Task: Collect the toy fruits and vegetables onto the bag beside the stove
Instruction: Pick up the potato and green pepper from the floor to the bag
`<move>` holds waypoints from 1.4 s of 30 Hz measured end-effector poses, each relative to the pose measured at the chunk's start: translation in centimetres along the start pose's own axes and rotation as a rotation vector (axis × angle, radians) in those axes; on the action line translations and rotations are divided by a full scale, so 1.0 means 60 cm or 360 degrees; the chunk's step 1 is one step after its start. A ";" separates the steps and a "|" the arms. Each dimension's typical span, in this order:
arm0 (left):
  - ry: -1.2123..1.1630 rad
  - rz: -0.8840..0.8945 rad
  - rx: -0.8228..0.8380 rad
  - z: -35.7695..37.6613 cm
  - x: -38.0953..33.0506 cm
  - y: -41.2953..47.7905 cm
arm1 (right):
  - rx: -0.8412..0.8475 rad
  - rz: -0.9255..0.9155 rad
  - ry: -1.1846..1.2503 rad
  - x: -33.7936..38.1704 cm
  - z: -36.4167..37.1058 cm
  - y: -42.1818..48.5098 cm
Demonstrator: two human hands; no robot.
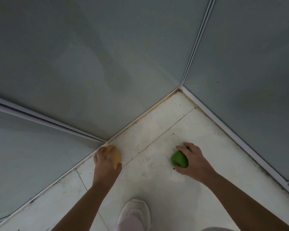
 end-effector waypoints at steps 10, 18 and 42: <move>-0.0145 -0.0209 0.0163 0.010 0.009 -0.022 | -0.0127 0.0009 0.0083 -0.009 0.011 -0.008; -0.0430 -0.0057 0.0145 0.005 -0.058 -0.041 | -0.0188 0.0000 0.0145 -0.011 0.011 -0.012; -0.1261 -0.0376 0.0461 -0.483 -0.350 -0.327 | -0.0806 0.0092 0.0655 0.409 -0.443 -0.314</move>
Point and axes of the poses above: each hand's wrist, its own y-axis towards the middle knuckle, its own z-axis out of the palm, x = y × z, the point moved 2 cm from there along y, towards the middle knuckle, and after that the axes turned 5 degrees about -z, right-handed, at the moved point
